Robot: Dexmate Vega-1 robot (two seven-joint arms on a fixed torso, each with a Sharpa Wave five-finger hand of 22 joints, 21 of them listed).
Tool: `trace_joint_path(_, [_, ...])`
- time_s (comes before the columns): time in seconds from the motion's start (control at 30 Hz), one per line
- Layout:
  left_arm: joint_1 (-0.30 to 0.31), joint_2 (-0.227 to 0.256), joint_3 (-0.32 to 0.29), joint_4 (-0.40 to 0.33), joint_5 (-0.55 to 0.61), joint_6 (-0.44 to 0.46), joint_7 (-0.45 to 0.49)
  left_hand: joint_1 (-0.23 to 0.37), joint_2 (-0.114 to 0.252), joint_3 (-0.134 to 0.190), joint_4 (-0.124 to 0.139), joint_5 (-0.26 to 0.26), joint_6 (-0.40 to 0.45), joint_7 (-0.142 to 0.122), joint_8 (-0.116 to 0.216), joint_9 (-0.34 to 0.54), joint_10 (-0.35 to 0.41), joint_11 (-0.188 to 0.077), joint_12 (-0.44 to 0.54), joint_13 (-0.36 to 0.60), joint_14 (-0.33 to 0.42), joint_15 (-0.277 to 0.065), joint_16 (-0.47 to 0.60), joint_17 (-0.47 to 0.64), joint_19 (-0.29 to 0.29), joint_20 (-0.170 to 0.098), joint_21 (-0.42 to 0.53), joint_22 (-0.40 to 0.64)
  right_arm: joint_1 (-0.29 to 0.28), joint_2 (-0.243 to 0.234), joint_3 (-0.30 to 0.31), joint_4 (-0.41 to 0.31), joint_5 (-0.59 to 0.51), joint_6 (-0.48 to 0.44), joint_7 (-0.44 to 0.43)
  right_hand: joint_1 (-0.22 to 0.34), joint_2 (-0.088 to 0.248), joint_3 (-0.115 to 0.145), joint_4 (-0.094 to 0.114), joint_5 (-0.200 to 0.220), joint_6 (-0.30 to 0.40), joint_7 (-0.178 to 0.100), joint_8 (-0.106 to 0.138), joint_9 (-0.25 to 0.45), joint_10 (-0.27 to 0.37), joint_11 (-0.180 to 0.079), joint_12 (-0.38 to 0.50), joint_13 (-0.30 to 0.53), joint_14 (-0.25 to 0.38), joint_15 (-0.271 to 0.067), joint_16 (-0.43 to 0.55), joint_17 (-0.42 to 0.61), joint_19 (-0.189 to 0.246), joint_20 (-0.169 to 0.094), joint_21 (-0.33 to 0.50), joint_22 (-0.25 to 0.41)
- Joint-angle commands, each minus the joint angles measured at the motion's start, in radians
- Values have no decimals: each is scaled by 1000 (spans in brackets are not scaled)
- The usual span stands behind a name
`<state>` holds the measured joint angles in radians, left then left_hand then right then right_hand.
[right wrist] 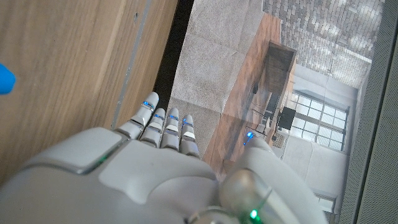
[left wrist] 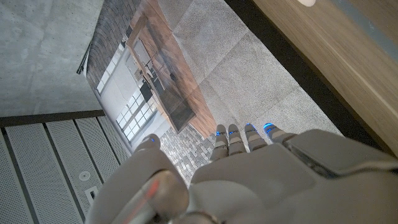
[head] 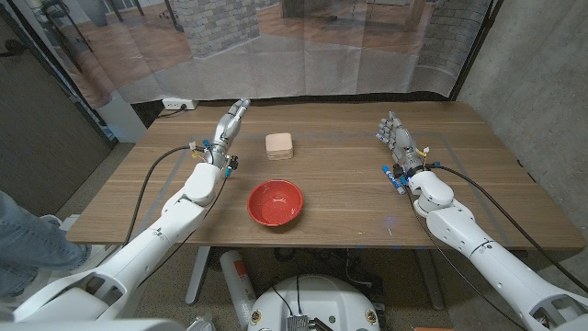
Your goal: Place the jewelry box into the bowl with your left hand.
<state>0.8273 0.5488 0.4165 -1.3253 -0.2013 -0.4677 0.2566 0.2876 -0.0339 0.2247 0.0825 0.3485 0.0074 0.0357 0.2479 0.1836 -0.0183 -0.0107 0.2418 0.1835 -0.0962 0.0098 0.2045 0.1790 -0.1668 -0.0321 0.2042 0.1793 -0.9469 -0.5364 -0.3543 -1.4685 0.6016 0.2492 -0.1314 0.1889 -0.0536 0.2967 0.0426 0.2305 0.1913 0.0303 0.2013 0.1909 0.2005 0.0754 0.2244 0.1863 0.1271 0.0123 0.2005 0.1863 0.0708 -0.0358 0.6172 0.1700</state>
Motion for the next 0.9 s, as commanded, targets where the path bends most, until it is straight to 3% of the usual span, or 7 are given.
trace_joint_path(0.03, [-13, 18, 13, -17, 130, 58, 90, 16, -2, 4, -9, 6, 14, 5, 7, 5, 12, -2, 7, 6, 9, -2, 4, 1, -10, 7, 7, 1, -2, -4, -1, 4, -2, 0, 5, 9, -1, -2, -5, 2, 5, 1, 3, 0, 5, 1, 2, -1, 12, 2, 6, 3, 8, -14, -3, 2])
trace_joint_path(0.2, [-23, 31, 30, -35, 202, 112, 133, 21, 1, 5, -11, 7, 16, 3, 5, 6, 16, -5, 6, 6, 12, -2, 3, 1, -9, 7, 7, 1, -3, -2, 1, 7, -2, 9, 6, 9, 0, -2, -6, 1, 6, 1, 3, 0, 6, 1, 2, -1, 12, 2, 5, 3, 8, -14, -6, 2])
trace_joint_path(0.63, [-75, 33, 71, -13, 256, 153, 143, 34, 7, 8, -17, 11, 24, 2, 4, 6, 22, -10, 4, 6, 18, -6, 0, 1, -10, 12, 4, 1, -10, -2, 9, 5, 3, 18, 3, 11, 2, -1, -9, 1, 7, -1, 2, 0, 8, 0, 1, -1, 13, 2, 4, 2, 10, -12, -13, 2])
trace_joint_path(0.9, [-86, 56, 93, -48, 309, 214, 150, 43, 9, 10, -22, 13, 26, -1, 1, 6, 24, -11, 2, 7, 20, -7, -1, 1, -7, 17, 5, 1, -9, 3, 8, 10, 3, 26, 6, 13, 3, -1, -11, 0, 7, -2, 1, 0, 9, -1, 1, -1, 14, 3, 4, 2, 11, -12, -17, 2])
